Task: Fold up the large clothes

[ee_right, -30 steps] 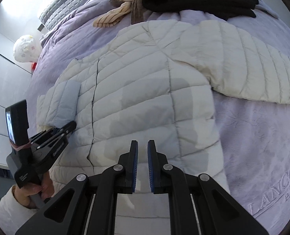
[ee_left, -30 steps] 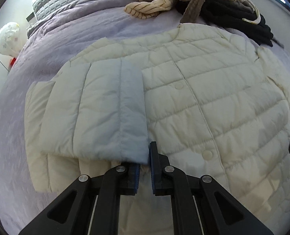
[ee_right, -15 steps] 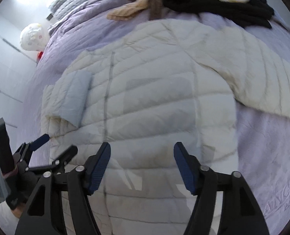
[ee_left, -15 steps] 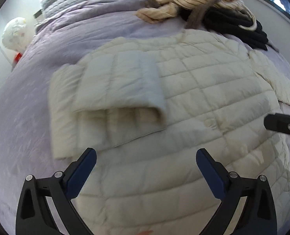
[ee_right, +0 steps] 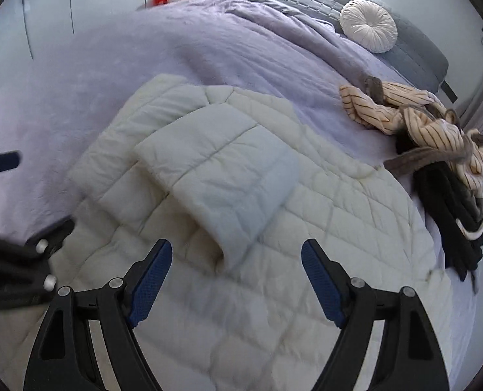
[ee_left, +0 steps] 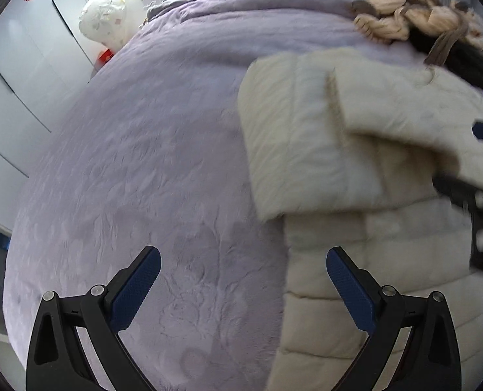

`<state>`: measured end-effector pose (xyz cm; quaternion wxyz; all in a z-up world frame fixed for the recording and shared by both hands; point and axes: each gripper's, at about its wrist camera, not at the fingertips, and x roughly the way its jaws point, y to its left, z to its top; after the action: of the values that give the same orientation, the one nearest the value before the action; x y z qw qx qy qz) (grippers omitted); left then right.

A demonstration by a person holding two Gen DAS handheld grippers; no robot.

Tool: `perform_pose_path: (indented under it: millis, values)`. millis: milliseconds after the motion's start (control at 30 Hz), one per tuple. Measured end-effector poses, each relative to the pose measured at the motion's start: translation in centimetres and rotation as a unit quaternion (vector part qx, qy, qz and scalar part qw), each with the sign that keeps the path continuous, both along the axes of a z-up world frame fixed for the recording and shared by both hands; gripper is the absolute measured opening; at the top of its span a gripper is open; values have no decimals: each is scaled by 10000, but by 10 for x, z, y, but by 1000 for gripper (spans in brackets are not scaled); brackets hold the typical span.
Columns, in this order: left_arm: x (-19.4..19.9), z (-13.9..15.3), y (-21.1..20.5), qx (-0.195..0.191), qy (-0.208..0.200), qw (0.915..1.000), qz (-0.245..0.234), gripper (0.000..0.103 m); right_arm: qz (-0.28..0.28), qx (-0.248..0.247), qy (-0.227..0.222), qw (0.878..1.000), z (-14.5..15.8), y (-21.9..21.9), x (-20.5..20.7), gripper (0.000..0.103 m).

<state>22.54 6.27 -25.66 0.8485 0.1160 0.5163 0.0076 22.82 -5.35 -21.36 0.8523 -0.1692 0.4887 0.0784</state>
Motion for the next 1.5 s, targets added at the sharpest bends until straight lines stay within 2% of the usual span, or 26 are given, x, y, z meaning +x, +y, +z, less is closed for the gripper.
perform_pose_path:
  millis: [67,100,133,167,233,300,367,400,600,667,700,733,767,800,833,867,900,1000,1033,1100,1133,1200,1267,1367,1400,1500]
  values:
    - [2,-5,1,-3,-23,10000,50,102,-180,83,41,9998,-6,-3,10,80]
    - [7,-7,2,-21,-60,9999,91,102,-273,102,18,9996,-8,-7,13,62]
    - [10,-8,3,-33,-105,9998,141,102,-380,134,0,9992,-8,-12,15,25]
    - [15,-11,3,17,-166,9996,237,102,-559,269,13,9981,-8,-20,16,7]
    - [20,-12,4,11,-163,9994,321,102,-1056,860,6,9907,-4,-47,12,5]
    - [22,-12,7,-68,-155,9991,398,102,-1626,1609,33,9735,0,-78,5,5]
    - [24,-13,9,-38,-169,9990,421,102,-2305,2432,200,9420,-5,-114,-3,5]
    - [25,-14,11,2,-167,9989,432,102,-2658,2819,329,9213,-12,-133,-9,5]
    - [26,-15,22,163,-96,9989,436,102,-3337,3904,723,8550,-44,-174,-26,5]
    - [21,-11,30,68,-66,9989,460,102,-3446,4284,833,8312,-51,-181,-29,5]
    - [16,-6,29,20,-85,9988,485,102,-3495,4383,913,8231,-53,-182,-30,6]
    - [15,-2,32,-43,-134,9986,519,102,-3501,4407,997,8205,-53,-181,-30,7]
    - [15,6,35,-112,-237,9980,567,102,-3477,4378,1131,8214,-52,-179,-31,10]
    - [15,12,35,-157,-323,9976,597,102,-3436,4309,1245,8251,-49,-176,-33,25]
    - [17,15,35,-190,-384,9972,615,102,-3373,4268,1283,8292,-45,-174,-37,46]
    - [22,20,33,-226,-457,9967,630,102,-3274,4245,1247,8349,-37,-172,-42,54]
    - [28,22,31,-258,-495,9965,619,102,-3189,4193,1148,8422,-28,-171,-47,58]
    - [44,23,19,-232,-526,9965,603,102,-3046,3760,825,8712,-5,-171,-55,55]
    - [52,24,15,-229,-586,9959,643,102,-2984,3593,626,8820,2,-171,-53,40]
    - [62,21,10,-318,-613,9948,745,102,-2896,3193,400,9014,10,-170,-42,18]
    - [67,19,7,-364,-576,9947,764,102,-2876,3117,376,9048,13,-176,-35,18]
    - [77,10,-1,-290,-480,9957,742,102,-2893,3026,331,9076,7,-183,-20,17]
    - [84,-8,-10,-5,-349,9970,692,102,-3008,2862,388,9089,-5,-195,-12,17]
    - [85,-26,-15,79,-245,9973,686,102,-3257,2924,662,8967,-32,-215,-17,17]
    - [85,-28,-15,66,-243,9972,697,102,-3303,2987,717,8925,-39,-218,-18,14]
    - [86,-29,-15,88,-228,9971,714,102,-3262,3095,700,8905,-42,-224,-19,14]
